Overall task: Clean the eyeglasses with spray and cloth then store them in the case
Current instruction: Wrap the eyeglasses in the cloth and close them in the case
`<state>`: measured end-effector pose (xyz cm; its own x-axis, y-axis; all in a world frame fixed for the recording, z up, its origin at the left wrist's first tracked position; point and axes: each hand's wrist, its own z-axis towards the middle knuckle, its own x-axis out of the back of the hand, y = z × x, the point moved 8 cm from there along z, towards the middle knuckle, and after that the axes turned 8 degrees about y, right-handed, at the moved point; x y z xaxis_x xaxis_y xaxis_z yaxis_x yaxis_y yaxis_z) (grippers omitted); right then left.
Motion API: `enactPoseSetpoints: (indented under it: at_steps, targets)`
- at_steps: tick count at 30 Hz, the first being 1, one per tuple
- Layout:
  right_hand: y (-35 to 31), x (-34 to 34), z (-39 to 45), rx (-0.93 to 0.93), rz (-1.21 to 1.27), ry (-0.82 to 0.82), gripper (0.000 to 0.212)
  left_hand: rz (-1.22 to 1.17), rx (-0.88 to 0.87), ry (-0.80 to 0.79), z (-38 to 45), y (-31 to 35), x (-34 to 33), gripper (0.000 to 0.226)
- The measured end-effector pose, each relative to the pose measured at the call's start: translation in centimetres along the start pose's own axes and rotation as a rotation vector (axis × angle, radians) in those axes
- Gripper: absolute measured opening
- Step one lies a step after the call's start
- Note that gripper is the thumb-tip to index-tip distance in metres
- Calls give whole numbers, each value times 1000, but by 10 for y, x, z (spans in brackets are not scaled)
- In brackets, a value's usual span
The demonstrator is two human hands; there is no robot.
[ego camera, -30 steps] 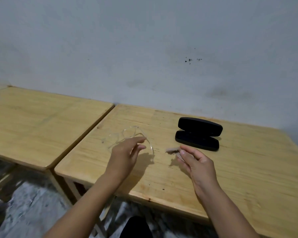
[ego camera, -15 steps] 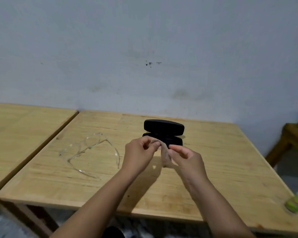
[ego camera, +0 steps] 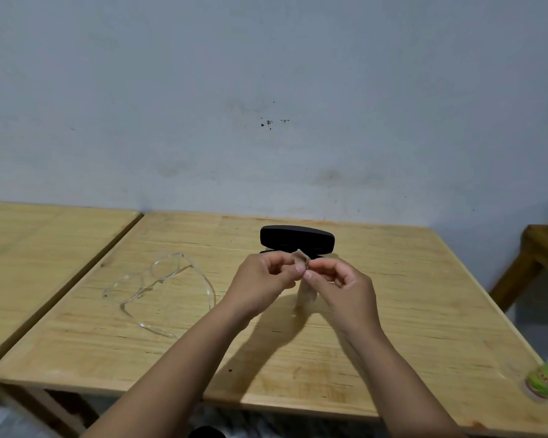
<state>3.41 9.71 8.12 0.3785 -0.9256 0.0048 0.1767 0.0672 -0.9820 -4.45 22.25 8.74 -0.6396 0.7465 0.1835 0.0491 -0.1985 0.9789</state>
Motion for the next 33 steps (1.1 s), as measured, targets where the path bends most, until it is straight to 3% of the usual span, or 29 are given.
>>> enactPoseSetpoints:
  at_steps: [8, 12, 16, 26, 29, 33]
  targets:
    - [-19, 2, 8, 68, 5, -37, 8, -37, -106, -13, 3, 26, -6, 12]
    - [-29, 1, 9, 104, 83, -76, 10, 66, -160, -5, 3, 34, -5, 9]
    - [-36, 2, 7, 131, 104, -86, 2, 25, -139, -37, 2, 38, -6, 14]
    - [-25, -1, 5, 37, 72, -85, 19, -136, -40, -52, -1, 27, -2, 4]
    - [-25, -2, 5, 33, 62, -96, 16, -152, -36, -40, -1, 25, -2, 14]
    - [-18, -2, 5, -33, 106, -96, 10, -130, -35, -56, -2, 22, -4, 9]
